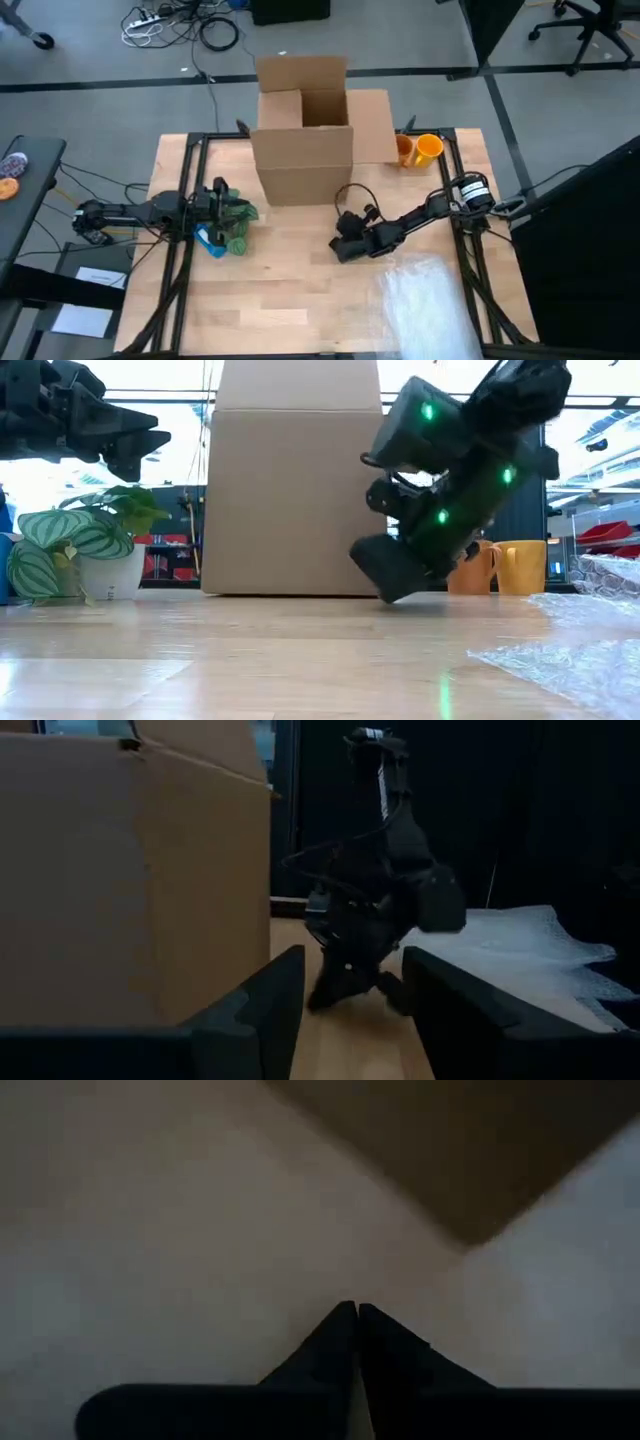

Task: Wrap mug
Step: Move the brown cardboard box to the top of the table, then wrap the yellow mug with the bubble wrap

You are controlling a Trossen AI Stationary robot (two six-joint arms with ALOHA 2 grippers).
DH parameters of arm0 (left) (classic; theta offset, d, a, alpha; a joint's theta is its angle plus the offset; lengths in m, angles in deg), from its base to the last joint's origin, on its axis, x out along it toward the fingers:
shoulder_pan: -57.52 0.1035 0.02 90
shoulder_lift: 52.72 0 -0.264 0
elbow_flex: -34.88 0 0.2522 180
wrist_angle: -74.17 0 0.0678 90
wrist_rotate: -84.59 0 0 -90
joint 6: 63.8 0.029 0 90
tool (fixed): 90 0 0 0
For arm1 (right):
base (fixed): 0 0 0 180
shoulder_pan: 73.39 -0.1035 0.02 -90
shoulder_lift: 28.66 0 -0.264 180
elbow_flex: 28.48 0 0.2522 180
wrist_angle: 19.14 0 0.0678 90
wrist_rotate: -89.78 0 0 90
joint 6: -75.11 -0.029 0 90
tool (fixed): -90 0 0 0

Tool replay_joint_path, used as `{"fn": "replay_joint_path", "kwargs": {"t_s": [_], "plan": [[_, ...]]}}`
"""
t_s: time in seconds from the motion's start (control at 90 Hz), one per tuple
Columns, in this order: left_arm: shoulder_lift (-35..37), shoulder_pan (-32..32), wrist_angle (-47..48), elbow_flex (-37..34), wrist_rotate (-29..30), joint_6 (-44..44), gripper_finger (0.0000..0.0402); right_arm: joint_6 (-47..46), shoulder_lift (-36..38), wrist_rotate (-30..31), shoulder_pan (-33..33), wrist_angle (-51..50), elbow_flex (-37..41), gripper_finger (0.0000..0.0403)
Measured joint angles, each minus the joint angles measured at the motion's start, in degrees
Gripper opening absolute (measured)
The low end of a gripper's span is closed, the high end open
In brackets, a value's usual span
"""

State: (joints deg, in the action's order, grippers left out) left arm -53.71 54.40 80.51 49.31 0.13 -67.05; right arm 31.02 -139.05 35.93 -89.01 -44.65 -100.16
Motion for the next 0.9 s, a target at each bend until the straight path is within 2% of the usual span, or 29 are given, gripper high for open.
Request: {"fn": "replay_joint_path", "kwargs": {"t_s": [0.133,0.267,0.378,0.444,0.556,0.733,0.789,0.9], "plan": [[0.0,0.0,0.0,0.0,0.0,0.0,0.0156,0.6,4.7,-18.3,1.4,-7.4,-2.9,0.0],[0.0,0.0,0.0,0.0,0.0,0.0,0.0156,-1.2,9.3,-36.5,2.2,-9.3,-3.6,0.0],[0.0,0.0,-0.1,0.0,0.0,0.0,0.0156,-5.0,11.3,-50.0,-0.3,-9.4,-3.6,0.0],[0.0,0.0,-0.2,0.0,0.0,0.0,0.0156,-7.2,12.2,-55.3,-3.1,-9.3,-3.6,0.0],[0.0,0.0,-0.5,0.0,0.0,0.0,0.0156,-11.2,12.4,-58.7,-8.5,-8.7,-3.6,0.0],[0.0,0.0,-0.5,0.0,0.0,0.0,0.0156,-20.9,12.1,-59.0,-18.3,-8.4,-3.6,0.0],[0.0,0.0,-0.5,0.0,0.0,0.0,0.0156,-21.5,12.1,-58.0,-20.5,-9.8,-3.6,0.0],[0.0,0.0,-0.5,0.0,0.0,0.0,0.0156,-22.0,12.1,-52.0,-23.0,-17.6,-3.6,0.0]]}}
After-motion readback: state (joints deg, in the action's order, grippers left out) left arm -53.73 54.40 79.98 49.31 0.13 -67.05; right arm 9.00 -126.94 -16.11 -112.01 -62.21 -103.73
